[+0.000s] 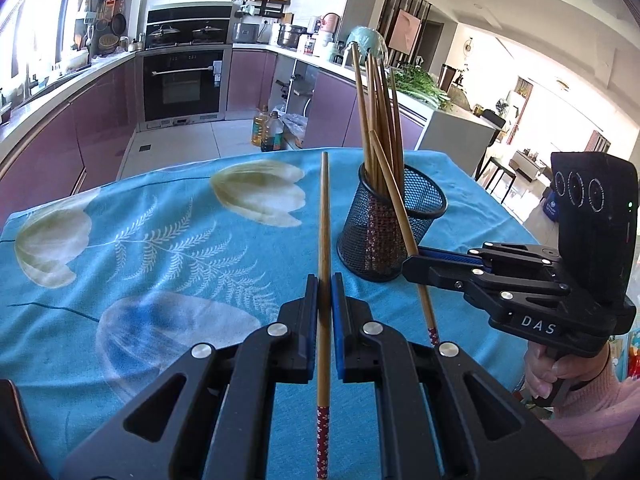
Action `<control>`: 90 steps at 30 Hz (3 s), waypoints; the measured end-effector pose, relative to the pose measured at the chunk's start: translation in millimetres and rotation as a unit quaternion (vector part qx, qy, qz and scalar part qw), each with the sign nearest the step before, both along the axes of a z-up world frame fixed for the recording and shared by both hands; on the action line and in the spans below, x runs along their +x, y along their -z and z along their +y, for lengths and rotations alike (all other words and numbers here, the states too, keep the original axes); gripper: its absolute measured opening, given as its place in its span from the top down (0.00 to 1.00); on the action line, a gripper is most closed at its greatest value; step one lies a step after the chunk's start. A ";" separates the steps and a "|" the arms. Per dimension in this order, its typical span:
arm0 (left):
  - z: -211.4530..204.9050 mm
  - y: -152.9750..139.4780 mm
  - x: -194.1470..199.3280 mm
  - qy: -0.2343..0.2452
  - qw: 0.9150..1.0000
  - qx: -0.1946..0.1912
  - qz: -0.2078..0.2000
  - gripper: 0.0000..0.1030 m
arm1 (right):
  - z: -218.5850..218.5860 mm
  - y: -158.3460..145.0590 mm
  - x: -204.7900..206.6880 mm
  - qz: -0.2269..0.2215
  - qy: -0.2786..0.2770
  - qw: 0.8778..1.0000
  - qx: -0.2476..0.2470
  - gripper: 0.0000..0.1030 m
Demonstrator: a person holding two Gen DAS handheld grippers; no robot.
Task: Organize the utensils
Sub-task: 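Lift both held chopsticks upright beside the black mesh cup, then carry both upright chopsticks over the mesh cup and lower them in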
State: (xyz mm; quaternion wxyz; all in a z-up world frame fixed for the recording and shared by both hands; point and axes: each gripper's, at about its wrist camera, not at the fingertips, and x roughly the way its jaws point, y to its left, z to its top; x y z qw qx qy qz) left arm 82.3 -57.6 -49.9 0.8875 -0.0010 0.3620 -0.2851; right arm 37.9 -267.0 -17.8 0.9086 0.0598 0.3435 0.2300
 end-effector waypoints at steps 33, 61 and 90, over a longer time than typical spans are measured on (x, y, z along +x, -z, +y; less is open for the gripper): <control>-1.7 -20.2 -10.3 0.011 0.999 -0.025 -0.036 0.93 | -14.5 -25.3 -15.2 -0.052 0.014 0.999 0.005 0.94; -1.0 -34.0 -17.1 0.013 0.998 -0.032 -0.061 0.93 | -23.8 -38.1 -14.9 -0.076 0.023 0.997 0.006 0.94; -8.7 -46.1 -16.8 0.015 0.996 -0.024 -0.079 0.93 | -25.4 -46.9 -9.4 -0.089 0.027 0.996 0.010 0.94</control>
